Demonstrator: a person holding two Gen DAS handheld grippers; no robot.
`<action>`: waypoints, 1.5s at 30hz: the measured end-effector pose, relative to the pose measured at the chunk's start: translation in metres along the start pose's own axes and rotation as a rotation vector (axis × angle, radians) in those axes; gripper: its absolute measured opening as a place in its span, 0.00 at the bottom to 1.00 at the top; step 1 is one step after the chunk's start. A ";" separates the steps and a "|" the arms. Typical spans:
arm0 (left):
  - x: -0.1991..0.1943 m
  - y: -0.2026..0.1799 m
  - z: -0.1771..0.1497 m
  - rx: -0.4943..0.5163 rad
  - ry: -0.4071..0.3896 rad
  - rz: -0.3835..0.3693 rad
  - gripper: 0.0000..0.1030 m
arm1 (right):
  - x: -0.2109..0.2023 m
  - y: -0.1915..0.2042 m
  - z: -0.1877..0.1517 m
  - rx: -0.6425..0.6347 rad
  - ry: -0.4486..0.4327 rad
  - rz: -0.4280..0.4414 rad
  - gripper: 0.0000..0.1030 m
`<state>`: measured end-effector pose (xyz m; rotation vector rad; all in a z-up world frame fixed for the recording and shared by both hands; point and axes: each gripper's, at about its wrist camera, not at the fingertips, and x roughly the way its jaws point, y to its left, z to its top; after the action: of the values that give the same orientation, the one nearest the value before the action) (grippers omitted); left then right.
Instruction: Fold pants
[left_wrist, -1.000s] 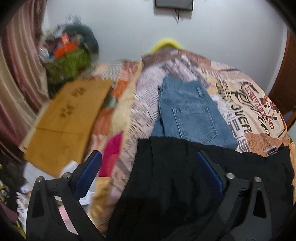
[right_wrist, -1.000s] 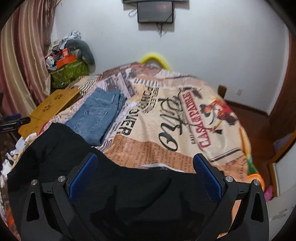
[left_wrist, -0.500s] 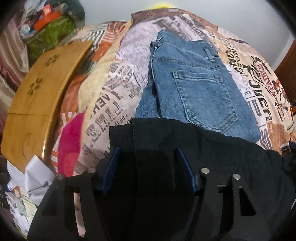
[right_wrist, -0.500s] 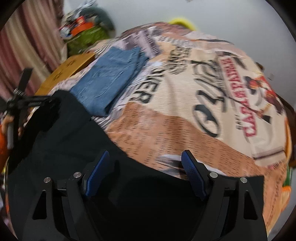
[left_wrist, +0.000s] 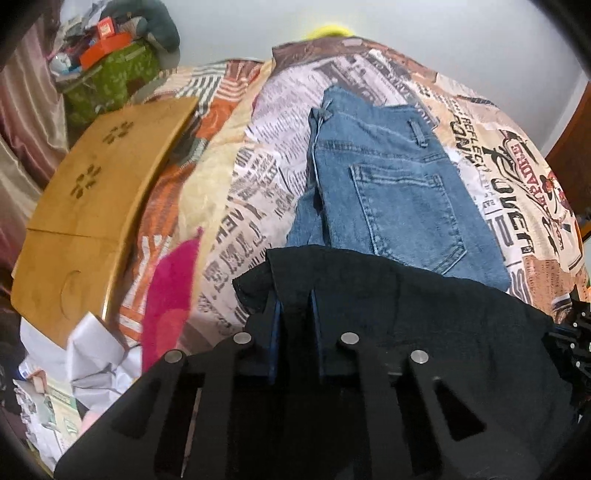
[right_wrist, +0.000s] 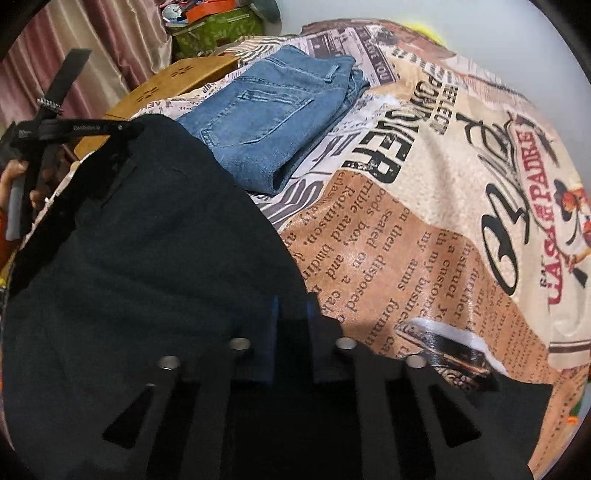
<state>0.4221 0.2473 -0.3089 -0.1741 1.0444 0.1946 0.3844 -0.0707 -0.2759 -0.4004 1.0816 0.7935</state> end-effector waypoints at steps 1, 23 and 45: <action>-0.004 0.000 0.001 0.005 -0.009 -0.002 0.13 | -0.001 0.001 0.000 -0.007 -0.009 -0.007 0.06; -0.105 0.005 0.015 0.039 -0.228 0.020 0.10 | -0.087 0.029 0.032 -0.047 -0.280 -0.169 0.04; -0.186 0.056 -0.142 -0.028 -0.200 0.013 0.10 | -0.116 0.138 -0.078 -0.028 -0.198 -0.006 0.04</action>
<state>0.1990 0.2537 -0.2199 -0.1696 0.8444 0.2333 0.2055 -0.0731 -0.1952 -0.3409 0.8852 0.8261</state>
